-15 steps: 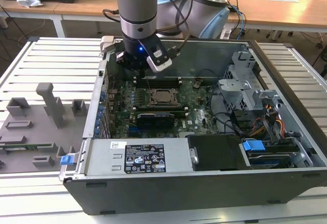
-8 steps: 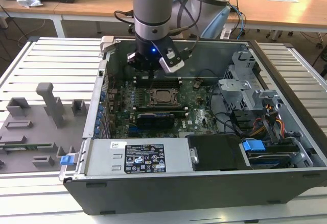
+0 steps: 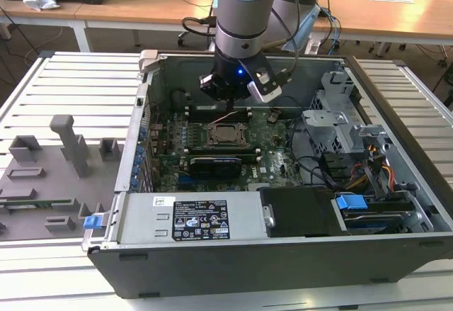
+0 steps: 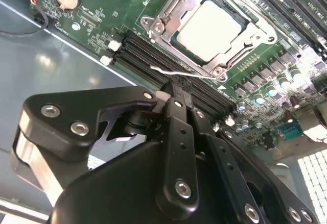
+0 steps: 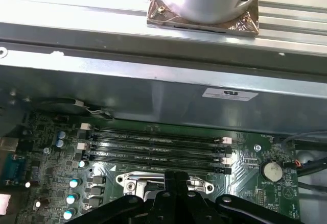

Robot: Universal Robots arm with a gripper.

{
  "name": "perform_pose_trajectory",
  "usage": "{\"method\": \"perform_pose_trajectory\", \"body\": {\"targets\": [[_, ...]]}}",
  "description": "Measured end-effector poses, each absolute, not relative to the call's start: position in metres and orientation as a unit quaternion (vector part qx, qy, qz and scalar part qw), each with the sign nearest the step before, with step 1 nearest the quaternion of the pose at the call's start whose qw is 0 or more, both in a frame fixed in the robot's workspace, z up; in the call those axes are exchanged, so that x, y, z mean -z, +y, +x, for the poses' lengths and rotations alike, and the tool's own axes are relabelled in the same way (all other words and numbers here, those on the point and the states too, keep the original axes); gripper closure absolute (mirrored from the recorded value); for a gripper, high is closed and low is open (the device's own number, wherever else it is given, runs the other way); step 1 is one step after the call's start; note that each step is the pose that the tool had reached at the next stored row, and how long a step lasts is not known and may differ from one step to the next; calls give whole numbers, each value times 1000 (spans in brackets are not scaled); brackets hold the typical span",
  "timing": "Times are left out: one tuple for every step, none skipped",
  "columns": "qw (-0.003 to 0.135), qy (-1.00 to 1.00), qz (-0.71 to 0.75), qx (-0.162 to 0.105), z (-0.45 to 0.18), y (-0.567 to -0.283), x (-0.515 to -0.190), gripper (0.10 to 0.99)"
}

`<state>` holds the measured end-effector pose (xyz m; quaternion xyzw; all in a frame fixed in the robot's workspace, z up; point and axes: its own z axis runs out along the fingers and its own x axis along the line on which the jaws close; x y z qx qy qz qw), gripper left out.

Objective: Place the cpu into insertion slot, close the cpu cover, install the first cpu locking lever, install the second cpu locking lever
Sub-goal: 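Install the first cpu locking lever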

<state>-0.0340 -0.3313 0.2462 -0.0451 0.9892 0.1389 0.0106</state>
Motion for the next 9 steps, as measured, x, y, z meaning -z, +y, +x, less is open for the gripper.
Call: {"method": "perform_pose_trajectory", "body": {"targets": [[11, 989, -45, -139, -34, -331, -246, 980], [14, 989, -46, -139, -35, -331, -246, 980], [25, 989, -47, -138, -36, -331, -245, 980], [40, 988, -49, -137, -38, -331, -245, 980], [47, 988, -50, -137, -40, -332, -243, 980], [50, 988, -51, -137, -42, -332, -242, 980], [53, 988, -51, -136, -45, -332, -240, 980], [54, 988, -51, -136, -46, -332, -239, 980], [54, 988, -51, -135, -47, -332, -238, 980]]}}
